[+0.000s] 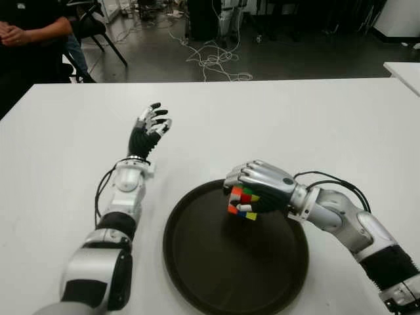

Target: Pick up the Rubik's Cube and put it in the plate

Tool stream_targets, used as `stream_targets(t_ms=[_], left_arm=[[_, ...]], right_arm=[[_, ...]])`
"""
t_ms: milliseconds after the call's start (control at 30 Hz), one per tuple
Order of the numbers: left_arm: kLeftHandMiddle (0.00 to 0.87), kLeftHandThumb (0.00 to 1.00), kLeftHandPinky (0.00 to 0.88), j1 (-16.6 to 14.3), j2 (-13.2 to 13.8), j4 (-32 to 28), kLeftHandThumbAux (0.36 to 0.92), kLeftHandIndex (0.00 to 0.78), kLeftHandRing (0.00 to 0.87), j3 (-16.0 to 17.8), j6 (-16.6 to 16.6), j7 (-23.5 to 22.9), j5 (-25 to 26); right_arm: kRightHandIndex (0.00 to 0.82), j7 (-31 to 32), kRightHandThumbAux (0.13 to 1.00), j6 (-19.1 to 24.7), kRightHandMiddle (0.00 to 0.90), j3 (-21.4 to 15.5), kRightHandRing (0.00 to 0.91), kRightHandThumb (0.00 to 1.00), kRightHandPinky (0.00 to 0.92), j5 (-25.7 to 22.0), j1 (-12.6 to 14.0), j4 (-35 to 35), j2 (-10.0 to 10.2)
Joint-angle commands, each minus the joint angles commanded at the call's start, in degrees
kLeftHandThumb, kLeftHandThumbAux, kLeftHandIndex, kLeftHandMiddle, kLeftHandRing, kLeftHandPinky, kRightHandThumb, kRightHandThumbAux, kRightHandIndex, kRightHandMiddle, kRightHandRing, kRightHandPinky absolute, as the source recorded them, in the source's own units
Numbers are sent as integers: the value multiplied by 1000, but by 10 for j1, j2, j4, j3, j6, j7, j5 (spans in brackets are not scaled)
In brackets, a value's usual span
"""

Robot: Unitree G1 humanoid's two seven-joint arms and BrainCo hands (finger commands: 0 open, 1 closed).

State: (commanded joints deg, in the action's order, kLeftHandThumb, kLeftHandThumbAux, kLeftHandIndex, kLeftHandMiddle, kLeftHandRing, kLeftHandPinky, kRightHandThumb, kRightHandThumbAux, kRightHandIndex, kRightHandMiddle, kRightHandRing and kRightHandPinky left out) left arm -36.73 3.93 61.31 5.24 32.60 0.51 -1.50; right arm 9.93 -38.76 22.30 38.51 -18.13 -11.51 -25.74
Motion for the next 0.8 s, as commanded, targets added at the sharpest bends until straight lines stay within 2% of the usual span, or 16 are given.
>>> stream_targets(t_ms=[533, 800], left_arm=[[253, 105, 308, 3, -3, -9, 615, 171, 272, -4, 4, 5, -4], [245, 115, 321, 4, -3, -10, 628, 161, 274, -4, 1, 6, -3]], right_arm=[[426, -17, 734, -27, 609, 5, 599, 685, 546, 2, -3, -10, 0], [426, -7, 735, -49, 597, 1, 588, 685, 536, -35, 4, 6, 1]])
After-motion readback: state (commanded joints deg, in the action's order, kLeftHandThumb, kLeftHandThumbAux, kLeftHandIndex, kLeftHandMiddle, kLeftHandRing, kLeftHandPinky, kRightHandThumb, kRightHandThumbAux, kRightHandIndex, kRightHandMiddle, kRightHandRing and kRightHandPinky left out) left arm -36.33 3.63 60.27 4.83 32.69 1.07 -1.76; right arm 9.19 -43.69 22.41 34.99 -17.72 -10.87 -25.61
